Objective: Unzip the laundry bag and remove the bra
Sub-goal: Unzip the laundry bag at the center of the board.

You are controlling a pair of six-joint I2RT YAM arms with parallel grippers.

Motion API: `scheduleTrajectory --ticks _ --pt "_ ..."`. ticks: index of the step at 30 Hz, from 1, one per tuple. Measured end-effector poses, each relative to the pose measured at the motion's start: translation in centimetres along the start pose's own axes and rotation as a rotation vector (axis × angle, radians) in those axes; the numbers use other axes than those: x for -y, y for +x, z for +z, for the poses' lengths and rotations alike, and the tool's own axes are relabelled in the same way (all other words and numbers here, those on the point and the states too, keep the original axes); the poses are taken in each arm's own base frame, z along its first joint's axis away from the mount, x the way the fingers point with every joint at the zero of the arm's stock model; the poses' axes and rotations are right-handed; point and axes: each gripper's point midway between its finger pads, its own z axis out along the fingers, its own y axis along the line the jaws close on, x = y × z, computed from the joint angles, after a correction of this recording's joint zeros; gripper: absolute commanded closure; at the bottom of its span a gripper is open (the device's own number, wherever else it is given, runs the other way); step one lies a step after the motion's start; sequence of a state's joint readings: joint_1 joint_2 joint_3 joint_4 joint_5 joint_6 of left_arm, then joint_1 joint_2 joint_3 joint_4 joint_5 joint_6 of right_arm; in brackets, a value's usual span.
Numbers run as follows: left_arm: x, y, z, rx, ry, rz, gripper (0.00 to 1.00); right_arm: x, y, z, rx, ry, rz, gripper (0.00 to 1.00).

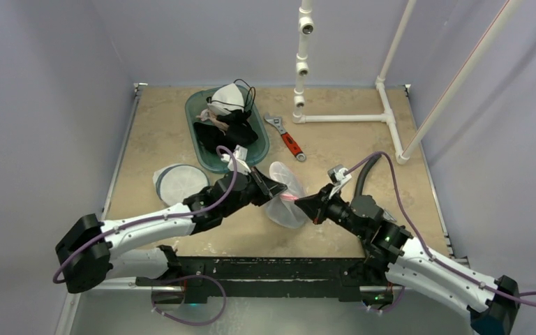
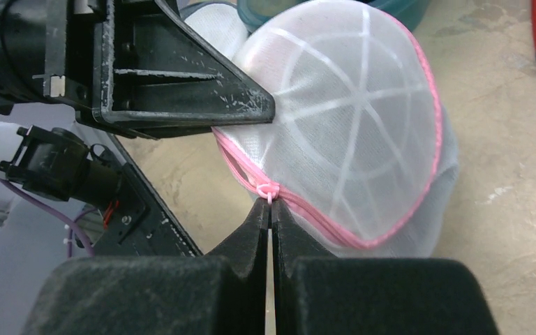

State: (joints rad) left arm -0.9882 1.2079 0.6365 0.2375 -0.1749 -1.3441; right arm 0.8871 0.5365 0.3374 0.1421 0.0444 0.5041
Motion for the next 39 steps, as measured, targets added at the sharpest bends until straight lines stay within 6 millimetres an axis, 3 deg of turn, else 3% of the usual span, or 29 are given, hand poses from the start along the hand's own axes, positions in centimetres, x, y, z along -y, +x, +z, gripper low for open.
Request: scheduleTrajectory --ticks 9,17,29,34,35,36,38,39 --pt "-1.1 -3.0 -3.6 0.055 -0.101 0.202 1.00 -0.7 -0.7 0.9 0.012 -0.018 0.001 1.00" --pt "-0.9 -4.3 -5.9 0.076 -0.109 0.325 1.00 -0.7 -0.6 1.5 0.001 -0.014 0.006 1.00" --pt "0.1 -3.1 -7.9 -0.011 -0.011 0.468 1.00 1.7 1.1 2.7 -0.020 0.094 0.058 1.00" --pt "0.6 -2.5 -8.5 -0.048 0.035 0.516 1.00 2.7 0.8 2.9 0.011 0.154 0.099 1.00" --pt "0.7 -2.4 -8.5 -0.055 0.042 0.528 0.96 2.8 0.6 2.8 0.023 0.159 0.102 1.00" --pt "0.7 -2.3 -8.6 -0.063 0.049 0.540 0.83 2.8 0.3 2.5 0.039 0.160 0.105 1.00" --pt "0.8 -2.1 -8.6 -0.078 0.057 0.570 0.48 2.6 -0.4 2.1 0.069 0.155 0.104 1.00" --pt "0.8 -2.1 -8.6 -0.086 0.055 0.589 0.39 2.5 -0.8 2.0 0.081 0.152 0.102 1.00"
